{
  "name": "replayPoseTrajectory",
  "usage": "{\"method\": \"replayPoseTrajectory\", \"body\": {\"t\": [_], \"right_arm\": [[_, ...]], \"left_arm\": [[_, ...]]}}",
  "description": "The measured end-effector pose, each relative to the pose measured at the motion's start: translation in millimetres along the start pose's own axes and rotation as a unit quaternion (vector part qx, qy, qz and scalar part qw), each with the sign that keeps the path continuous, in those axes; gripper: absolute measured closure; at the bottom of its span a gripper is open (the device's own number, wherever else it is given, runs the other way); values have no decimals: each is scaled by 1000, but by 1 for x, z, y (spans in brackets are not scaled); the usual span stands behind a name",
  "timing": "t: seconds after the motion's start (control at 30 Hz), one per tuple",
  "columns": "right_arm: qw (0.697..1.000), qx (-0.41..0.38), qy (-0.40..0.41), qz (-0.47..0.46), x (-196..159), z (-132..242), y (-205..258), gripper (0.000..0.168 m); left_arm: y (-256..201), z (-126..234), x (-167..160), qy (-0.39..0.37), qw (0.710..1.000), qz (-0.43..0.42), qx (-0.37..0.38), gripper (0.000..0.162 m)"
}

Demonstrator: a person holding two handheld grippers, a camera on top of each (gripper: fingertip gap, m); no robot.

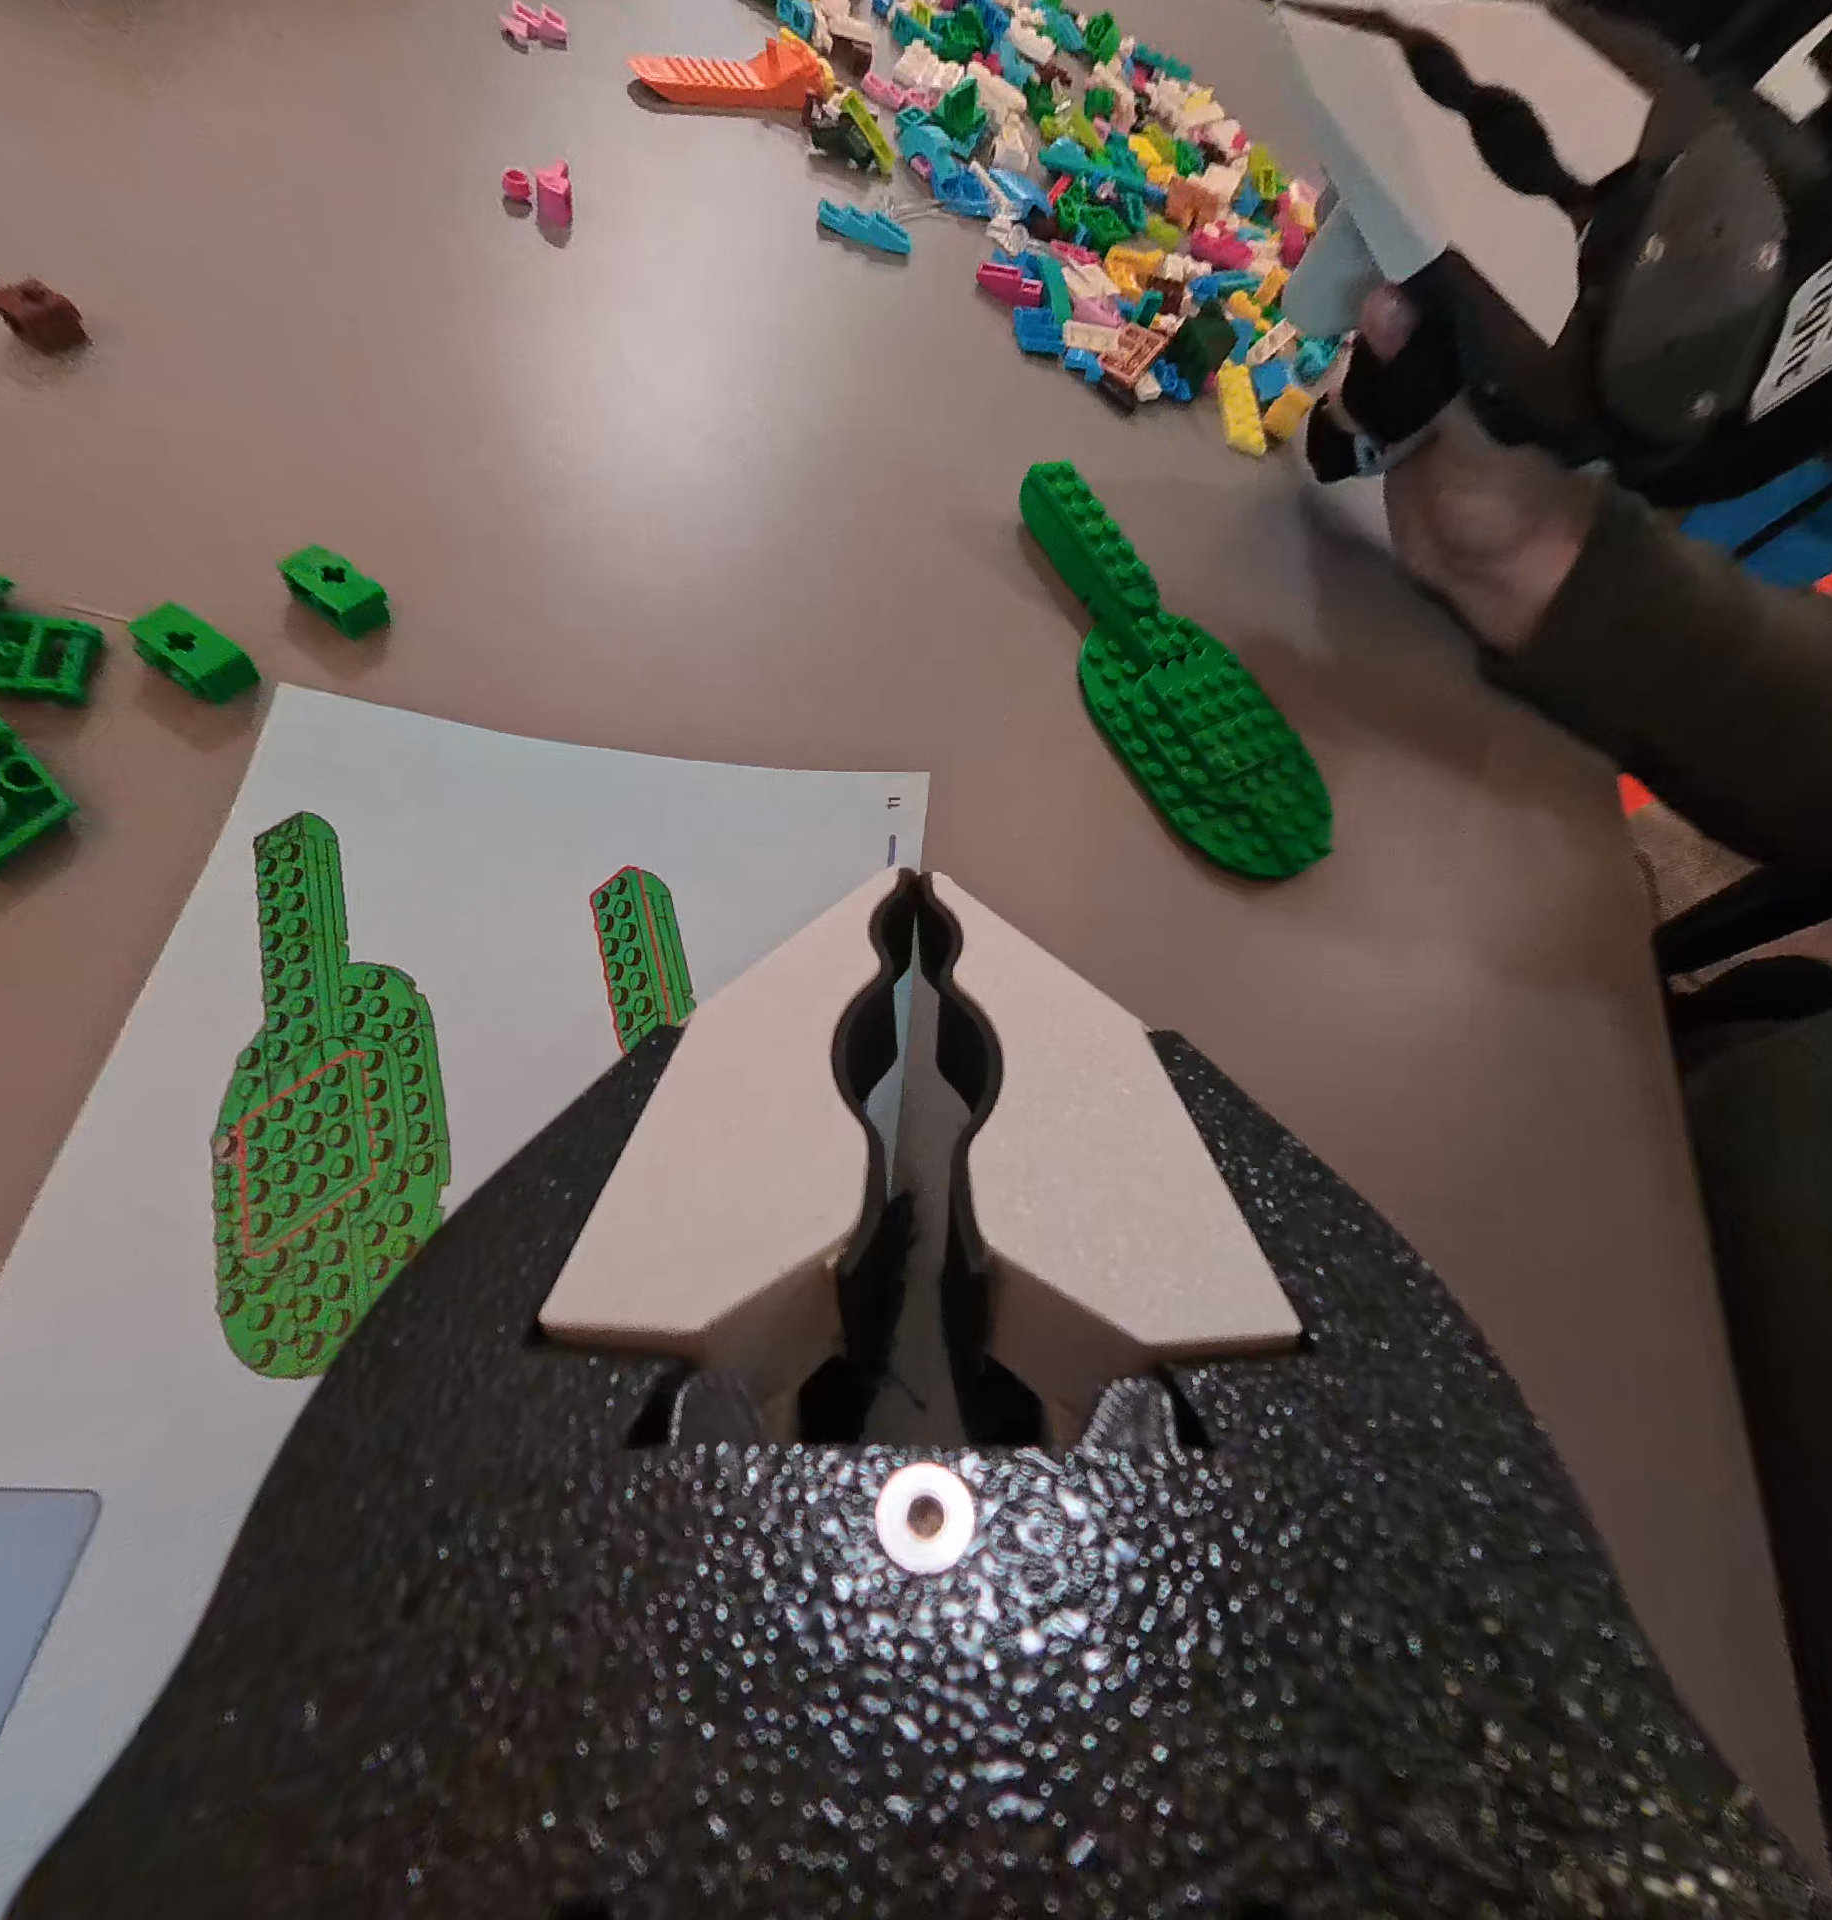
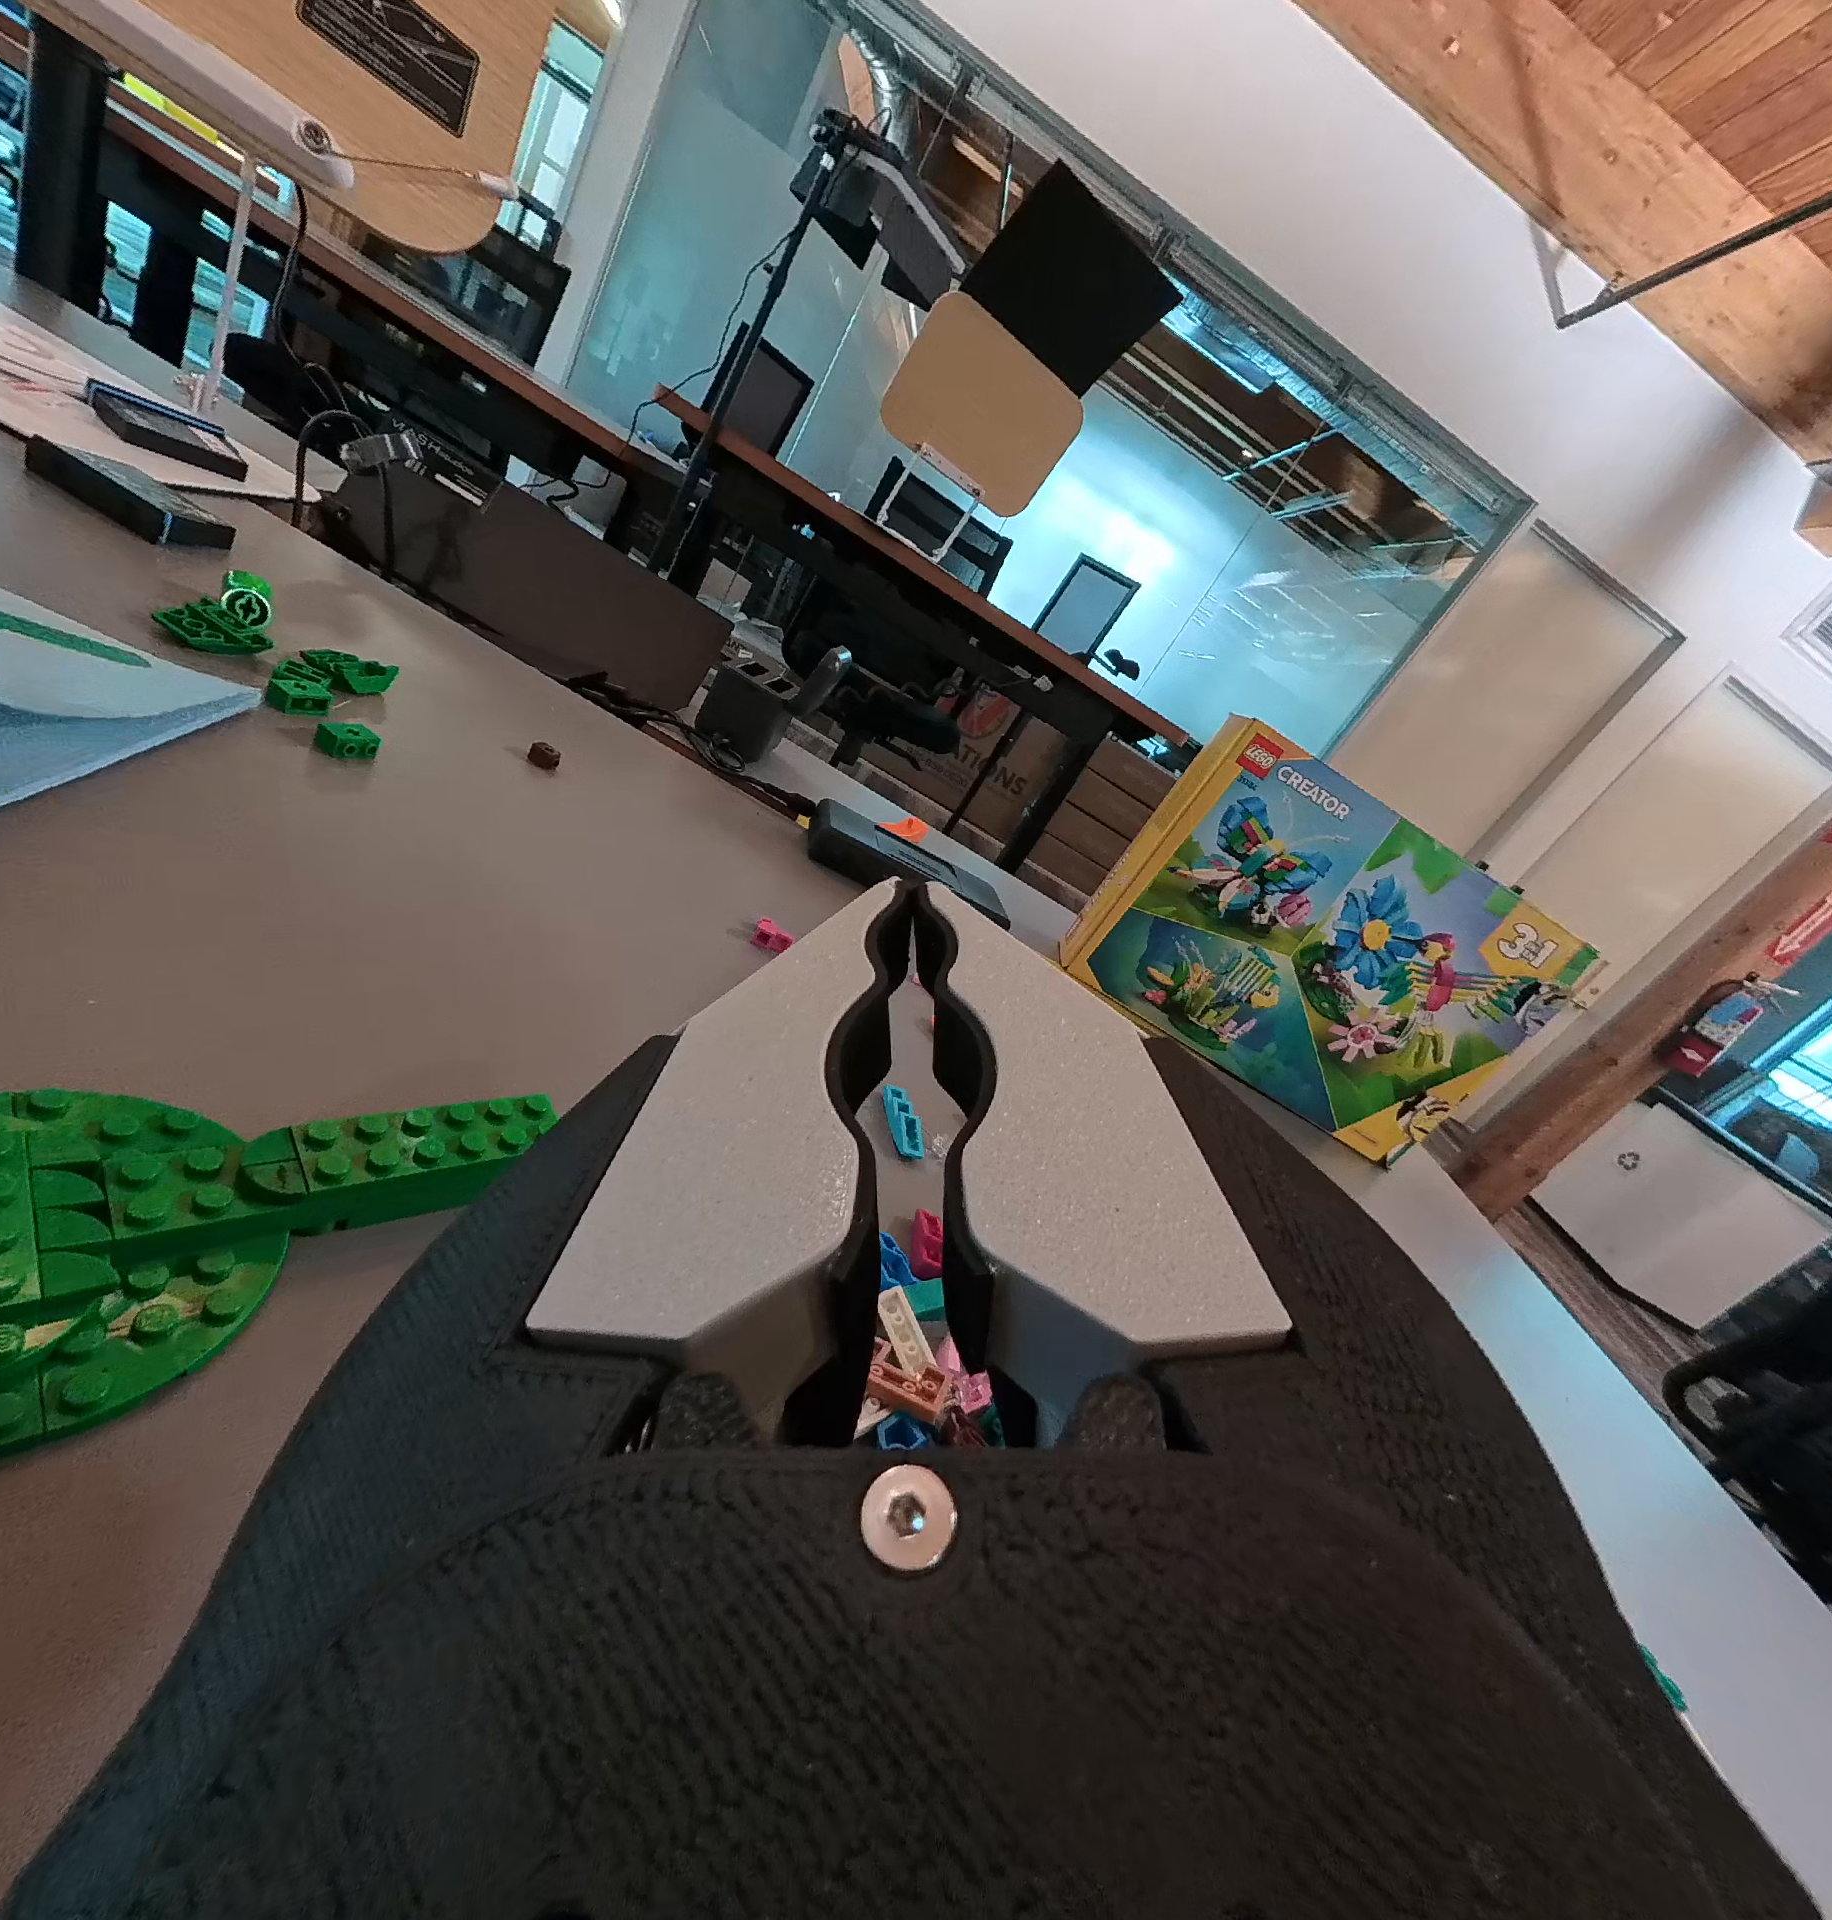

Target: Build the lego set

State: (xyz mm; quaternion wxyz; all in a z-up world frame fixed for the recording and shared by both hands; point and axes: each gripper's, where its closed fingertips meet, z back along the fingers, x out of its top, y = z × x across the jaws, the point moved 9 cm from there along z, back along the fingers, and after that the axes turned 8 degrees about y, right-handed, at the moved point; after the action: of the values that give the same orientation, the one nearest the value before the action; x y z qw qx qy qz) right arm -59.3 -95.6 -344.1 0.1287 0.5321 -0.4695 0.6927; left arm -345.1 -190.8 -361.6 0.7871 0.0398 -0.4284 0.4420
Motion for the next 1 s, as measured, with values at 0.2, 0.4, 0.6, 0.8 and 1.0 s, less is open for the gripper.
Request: {"method": "replayPoseTrajectory", "body": {"t": [0.2,0.4,0.6,0.8,1.0], "right_arm": [[1000,-1,0,-1,0,0,0,168],[1000,0,-1,0,0,0,0,168],[1000,-3,-3,-5,0,2,-1,168],[1000,7,-11,0,3,2,3,168],[1000,16,-17,12,6,1,9,168]], "left_arm": [[4,1,-2,-8,1000,19,-15,162],[7,3,-3,-15,999,44,-23,162],[2,38,-6,-54,993,53,91,162],[-20,107,-48,-109,955,96,257,162],[-44,116,-56,-106,949,51,293,162]]}}
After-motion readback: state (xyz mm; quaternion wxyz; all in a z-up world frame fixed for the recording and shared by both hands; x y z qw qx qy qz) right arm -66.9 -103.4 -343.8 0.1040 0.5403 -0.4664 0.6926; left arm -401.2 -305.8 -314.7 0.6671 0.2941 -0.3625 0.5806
